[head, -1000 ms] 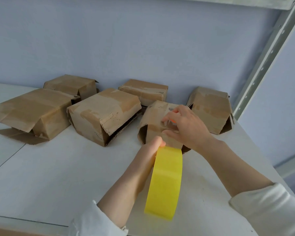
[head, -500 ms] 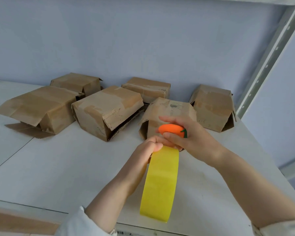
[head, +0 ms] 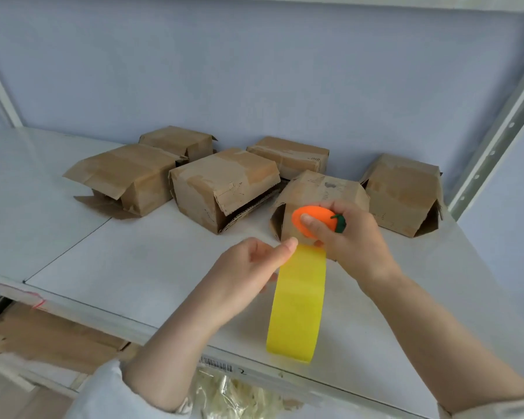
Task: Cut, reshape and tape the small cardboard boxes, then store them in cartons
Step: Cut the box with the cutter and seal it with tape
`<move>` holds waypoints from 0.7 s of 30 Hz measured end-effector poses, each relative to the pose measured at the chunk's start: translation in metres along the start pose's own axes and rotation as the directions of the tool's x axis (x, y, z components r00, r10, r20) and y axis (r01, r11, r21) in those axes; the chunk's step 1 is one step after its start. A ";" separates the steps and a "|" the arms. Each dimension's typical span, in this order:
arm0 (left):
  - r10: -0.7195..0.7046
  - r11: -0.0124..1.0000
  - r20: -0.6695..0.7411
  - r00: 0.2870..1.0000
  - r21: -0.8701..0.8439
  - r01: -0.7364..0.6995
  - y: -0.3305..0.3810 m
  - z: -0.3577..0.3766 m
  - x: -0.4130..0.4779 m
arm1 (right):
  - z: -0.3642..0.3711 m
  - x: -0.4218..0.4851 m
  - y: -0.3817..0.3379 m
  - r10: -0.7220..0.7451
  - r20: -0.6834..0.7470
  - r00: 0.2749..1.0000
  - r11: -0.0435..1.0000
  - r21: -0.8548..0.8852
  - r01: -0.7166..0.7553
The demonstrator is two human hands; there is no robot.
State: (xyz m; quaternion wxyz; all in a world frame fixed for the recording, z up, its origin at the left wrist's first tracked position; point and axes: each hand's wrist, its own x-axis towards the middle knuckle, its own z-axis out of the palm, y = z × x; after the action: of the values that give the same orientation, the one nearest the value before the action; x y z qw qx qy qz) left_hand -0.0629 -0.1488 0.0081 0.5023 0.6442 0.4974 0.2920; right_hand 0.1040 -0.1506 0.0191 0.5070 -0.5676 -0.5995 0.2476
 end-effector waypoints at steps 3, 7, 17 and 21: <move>-0.100 0.958 0.195 0.976 -0.246 0.147 0.000 0.011 -0.006 | 0.004 -0.001 -0.001 0.043 -0.025 0.999 0.997 0.065 -0.041; -0.085 0.899 0.148 0.985 -0.416 0.140 0.003 0.011 -0.006 | 0.008 0.005 -0.008 0.107 -0.072 0.992 0.984 0.154 -0.095; -0.037 0.961 -0.147 0.988 -0.276 -0.005 -0.011 -0.034 0.018 | 0.043 0.033 -0.015 0.252 0.013 0.968 0.968 -0.016 -0.252; 0.052 0.980 -0.201 0.978 -0.179 -0.089 -0.016 -0.045 0.038 | 0.058 0.049 -0.013 0.230 -0.033 0.973 0.942 -0.245 -0.231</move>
State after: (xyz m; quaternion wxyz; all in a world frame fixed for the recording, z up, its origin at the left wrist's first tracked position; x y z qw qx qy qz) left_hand -0.0954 -0.0969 0.0030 0.4984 0.5797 0.4917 0.4169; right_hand 0.0543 -0.0920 0.0251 0.4012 -0.6931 -0.5541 0.2274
